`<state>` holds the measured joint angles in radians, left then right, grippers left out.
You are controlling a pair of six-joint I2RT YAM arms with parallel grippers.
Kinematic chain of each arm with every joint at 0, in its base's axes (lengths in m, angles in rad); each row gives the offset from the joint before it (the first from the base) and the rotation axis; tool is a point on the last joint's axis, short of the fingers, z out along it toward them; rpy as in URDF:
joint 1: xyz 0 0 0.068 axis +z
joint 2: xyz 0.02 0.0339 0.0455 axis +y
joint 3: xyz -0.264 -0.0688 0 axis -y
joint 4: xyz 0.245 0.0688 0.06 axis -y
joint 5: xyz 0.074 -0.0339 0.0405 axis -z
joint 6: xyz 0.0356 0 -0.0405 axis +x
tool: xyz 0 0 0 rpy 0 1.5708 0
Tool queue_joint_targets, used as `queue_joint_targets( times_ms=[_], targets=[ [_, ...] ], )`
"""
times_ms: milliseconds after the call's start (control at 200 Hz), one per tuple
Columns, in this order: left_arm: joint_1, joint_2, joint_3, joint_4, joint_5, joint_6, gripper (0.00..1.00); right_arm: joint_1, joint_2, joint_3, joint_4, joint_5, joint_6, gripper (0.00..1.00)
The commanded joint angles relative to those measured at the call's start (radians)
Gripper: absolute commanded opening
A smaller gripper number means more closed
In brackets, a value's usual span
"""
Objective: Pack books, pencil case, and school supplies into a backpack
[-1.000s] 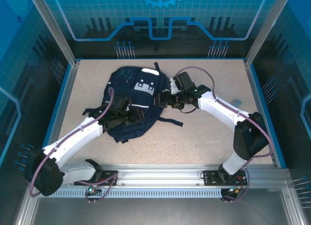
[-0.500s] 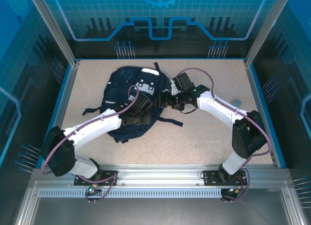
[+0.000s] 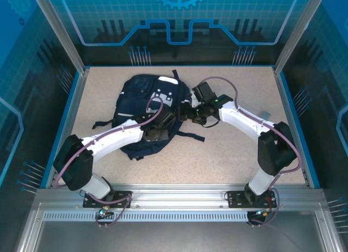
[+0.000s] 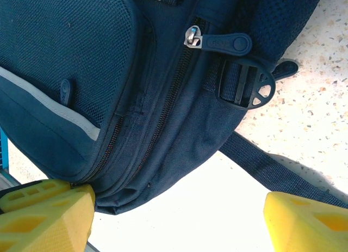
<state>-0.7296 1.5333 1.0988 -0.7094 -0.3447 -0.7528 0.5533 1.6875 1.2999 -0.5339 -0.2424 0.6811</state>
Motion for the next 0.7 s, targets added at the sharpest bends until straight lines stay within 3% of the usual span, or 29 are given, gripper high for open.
queue_joint_targets(
  times_ms=[0, 130, 315, 525, 695],
  targets=[
    [-0.005, -0.029, 0.019, -0.039, -0.059, 0.013, 0.12, -0.013, 0.018, 0.03, -0.025, 0.0, 0.009, 0.82],
    [-0.006, -0.042, 0.012, -0.039, -0.066, 0.014, 0.0, -0.014, 0.018, 0.031, -0.025, -0.005, 0.012, 0.82],
    [0.007, -0.095, -0.006, -0.016, -0.071, 0.068, 0.0, -0.006, 0.023, 0.029, 0.011, -0.046, 0.04, 0.82],
    [0.12, -0.221, -0.138, 0.152, 0.151, 0.148, 0.0, 0.012, 0.077, 0.025, 0.133, -0.174, 0.13, 0.73],
    [0.143, -0.267, -0.181, 0.181, 0.182, 0.162, 0.0, 0.06, 0.159, 0.117, 0.092, -0.214, 0.153, 0.71]
  ],
)
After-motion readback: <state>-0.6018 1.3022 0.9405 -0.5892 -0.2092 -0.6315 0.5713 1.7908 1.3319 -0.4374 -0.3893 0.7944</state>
